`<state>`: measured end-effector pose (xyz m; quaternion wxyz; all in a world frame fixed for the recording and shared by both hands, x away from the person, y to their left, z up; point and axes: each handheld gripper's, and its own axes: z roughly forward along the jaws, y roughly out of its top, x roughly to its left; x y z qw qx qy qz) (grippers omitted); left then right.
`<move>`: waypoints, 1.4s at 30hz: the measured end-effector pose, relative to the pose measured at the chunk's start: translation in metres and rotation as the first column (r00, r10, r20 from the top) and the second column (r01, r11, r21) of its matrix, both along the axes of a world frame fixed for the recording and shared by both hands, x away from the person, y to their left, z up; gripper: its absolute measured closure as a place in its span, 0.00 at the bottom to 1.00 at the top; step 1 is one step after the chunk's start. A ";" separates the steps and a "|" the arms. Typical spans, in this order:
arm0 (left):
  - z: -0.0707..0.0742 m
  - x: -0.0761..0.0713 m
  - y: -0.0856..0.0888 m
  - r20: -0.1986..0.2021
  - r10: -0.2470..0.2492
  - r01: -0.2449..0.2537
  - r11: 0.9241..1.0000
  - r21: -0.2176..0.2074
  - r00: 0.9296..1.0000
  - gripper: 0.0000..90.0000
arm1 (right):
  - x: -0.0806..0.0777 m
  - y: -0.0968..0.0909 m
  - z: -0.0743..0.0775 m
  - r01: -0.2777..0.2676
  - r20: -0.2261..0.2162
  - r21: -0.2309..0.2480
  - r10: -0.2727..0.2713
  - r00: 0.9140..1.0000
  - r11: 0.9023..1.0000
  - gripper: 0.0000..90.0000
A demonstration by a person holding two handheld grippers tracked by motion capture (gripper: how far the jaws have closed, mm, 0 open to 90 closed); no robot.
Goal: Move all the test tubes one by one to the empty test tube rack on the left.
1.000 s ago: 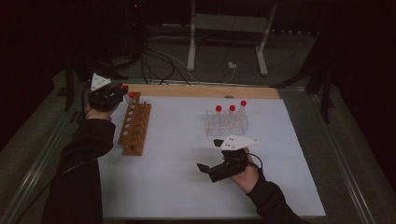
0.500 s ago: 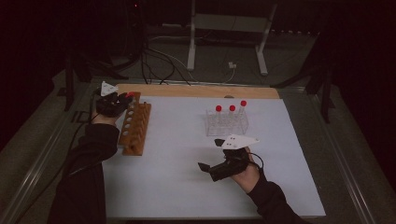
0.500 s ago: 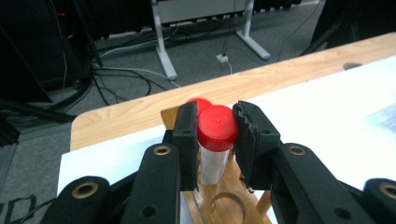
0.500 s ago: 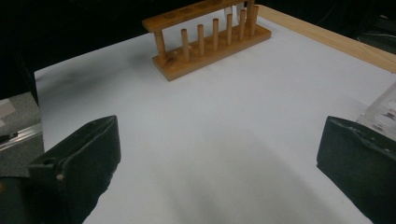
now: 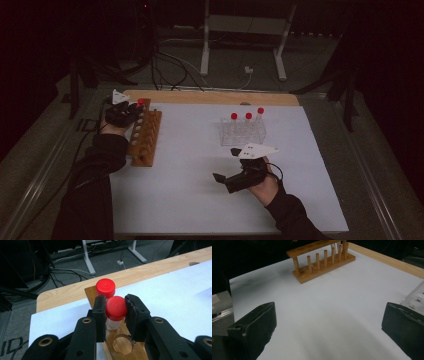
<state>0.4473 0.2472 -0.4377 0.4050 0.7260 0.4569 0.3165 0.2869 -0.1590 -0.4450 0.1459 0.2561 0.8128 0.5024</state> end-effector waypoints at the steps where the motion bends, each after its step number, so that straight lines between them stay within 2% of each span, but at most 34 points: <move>1: 0.001 0.000 0.000 -0.004 0.000 0.000 1.000 0.006 1.000 0.80 | 0.000 0.000 0.000 0.001 -0.001 -0.002 -0.001 1.000 1.000 0.00; 8: 0.005 0.004 -0.001 -0.045 0.001 0.001 0.999 0.039 0.999 0.80 | 0.001 -0.001 0.000 0.004 -0.001 0.003 -0.004 1.000 1.000 0.00; 12: 0.005 0.004 -0.002 -0.043 -0.012 0.013 0.999 0.045 0.999 0.80 | 0.002 -0.002 -0.001 0.007 -0.005 0.004 -0.007 1.000 1.000 0.00; 16: 0.005 0.001 -0.001 -0.035 -0.001 0.002 0.999 0.033 0.999 0.78 | 0.002 -0.002 0.000 0.007 -0.004 0.011 -0.007 1.000 1.000 0.00; 20: 0.010 -0.004 -0.001 -0.039 -0.011 0.011 1.000 0.002 0.999 0.57 | 0.002 -0.004 0.002 0.014 0.007 0.020 -0.014 1.000 1.000 0.00; 22: 0.014 -0.009 -0.001 -0.025 -0.019 0.019 1.000 -0.007 0.999 0.51 | 0.002 -0.006 0.003 0.028 0.016 0.021 -0.028 0.999 0.999 0.00; 23: 0.015 -0.012 0.000 -0.023 -0.032 0.031 0.999 -0.026 0.999 0.46 | 0.002 -0.007 0.003 0.033 0.024 0.018 -0.034 0.999 0.999 0.00; 26: 0.020 -0.024 0.001 0.004 -0.077 0.077 0.994 -0.079 0.997 0.27 | 0.002 -0.009 0.005 0.072 0.077 0.010 -0.072 0.994 0.997 0.00; 27: 0.022 -0.028 0.001 0.010 -0.097 0.098 0.990 -0.098 0.995 0.22 | 0.001 -0.011 0.006 0.073 0.093 0.023 -0.075 0.993 0.997 0.00; 28: 0.022 -0.033 0.001 0.018 -0.106 0.107 0.989 -0.099 0.994 0.18 | 0.002 -0.012 0.006 0.068 0.106 0.035 -0.072 0.992 0.997 0.00; 31: 0.024 -0.049 -0.001 0.040 -0.163 0.166 0.977 -0.131 0.986 0.09 | 0.006 -0.018 0.009 0.058 0.126 0.048 -0.064 0.990 0.997 0.00; 32: 0.023 -0.055 -0.002 0.050 -0.188 0.193 0.972 -0.137 0.981 0.09 | 0.007 -0.020 0.010 0.055 0.122 0.048 -0.061 0.991 0.997 0.00; 34: 0.023 -0.067 -0.007 0.066 -0.237 0.243 0.962 -0.125 0.969 0.03 | 0.010 -0.025 0.013 0.069 0.124 0.050 -0.074 0.990 0.996 0.00; 36: 0.022 -0.078 -0.010 0.079 -0.279 0.287 0.948 -0.138 0.957 0.03 | 0.013 -0.030 0.016 0.071 0.114 0.045 -0.075 0.991 0.997 0.00; 39: 0.020 -0.095 -0.017 0.098 -0.328 0.340 0.928 -0.152 0.940 0.03 | 0.019 -0.038 0.021 0.099 0.138 0.047 -0.104 0.985 0.994 0.00; 40: 0.019 -0.100 -0.021 0.100 -0.347 0.359 0.921 -0.152 0.933 0.03 | 0.021 -0.041 0.022 0.114 0.155 0.045 -0.120 0.981 0.992 0.00; 42: 0.015 -0.111 -0.027 0.104 -0.380 0.392 0.909 -0.139 0.919 0.03 | 0.025 -0.045 0.024 0.135 0.172 0.036 -0.140 0.975 0.990 0.00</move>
